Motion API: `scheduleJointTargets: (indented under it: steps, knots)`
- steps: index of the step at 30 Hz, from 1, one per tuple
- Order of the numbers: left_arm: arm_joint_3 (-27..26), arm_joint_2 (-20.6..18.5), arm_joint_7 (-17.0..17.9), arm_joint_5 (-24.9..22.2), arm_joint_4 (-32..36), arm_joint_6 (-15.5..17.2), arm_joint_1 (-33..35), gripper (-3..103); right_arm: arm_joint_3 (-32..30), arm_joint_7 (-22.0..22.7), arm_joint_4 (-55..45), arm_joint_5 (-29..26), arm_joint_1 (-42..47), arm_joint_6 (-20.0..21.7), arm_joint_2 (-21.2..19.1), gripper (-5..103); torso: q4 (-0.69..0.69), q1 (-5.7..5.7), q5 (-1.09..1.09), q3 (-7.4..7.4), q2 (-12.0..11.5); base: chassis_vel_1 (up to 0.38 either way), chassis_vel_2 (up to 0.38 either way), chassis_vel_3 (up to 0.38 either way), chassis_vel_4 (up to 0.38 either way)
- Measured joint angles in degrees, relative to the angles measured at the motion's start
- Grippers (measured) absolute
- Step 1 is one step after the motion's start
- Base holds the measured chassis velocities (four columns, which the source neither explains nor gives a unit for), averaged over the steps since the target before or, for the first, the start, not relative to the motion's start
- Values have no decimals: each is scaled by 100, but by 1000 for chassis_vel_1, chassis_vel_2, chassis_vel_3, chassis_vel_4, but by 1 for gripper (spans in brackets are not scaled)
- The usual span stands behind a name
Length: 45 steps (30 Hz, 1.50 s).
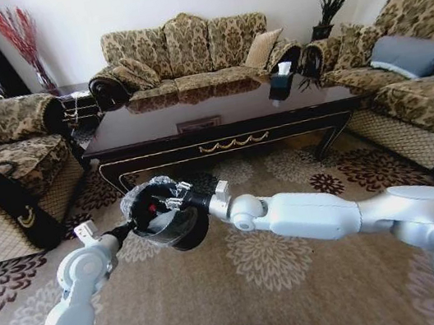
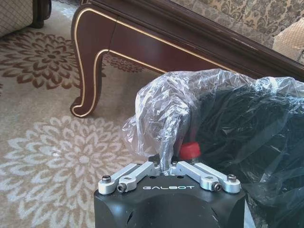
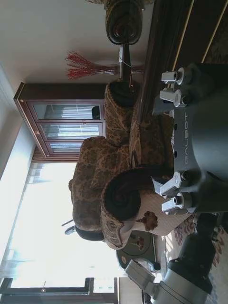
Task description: Move to the front of the table and pick up the trash from the floor, then place it into the trash bin.
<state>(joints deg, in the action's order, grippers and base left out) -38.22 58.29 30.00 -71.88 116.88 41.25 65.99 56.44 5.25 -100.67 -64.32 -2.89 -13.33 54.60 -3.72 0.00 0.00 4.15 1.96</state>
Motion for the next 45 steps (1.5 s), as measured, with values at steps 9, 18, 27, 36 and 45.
scheduleJointTargets:
  steps: [9,18,27,36,45]
  knots:
    - [-45,-7,14,539,-381,-62,162,3,-1210,513,593,-8,667,57,-320,98,1,0,2,1,0,0,0,0,0]
    - [102,113,205,859,-830,-203,318,3,-2260,1356,1575,380,1303,201,-664,100,-2,0,1,0,0,0,0,0,0]
    - [292,191,257,1179,-1186,-266,472,3,-3084,1541,2046,1224,2817,116,-447,100,-1,0,3,1,0,0,0,0,0]
    - [354,218,242,1304,-1440,-324,515,3,-3469,1539,1885,1449,3352,65,-454,100,0,0,0,0,0,0,0,0,0]
    - [393,298,391,1462,-1310,-425,684,14,-3588,1577,1620,1412,3414,63,-601,100,-2,0,0,-1,0,0,0,0,0]
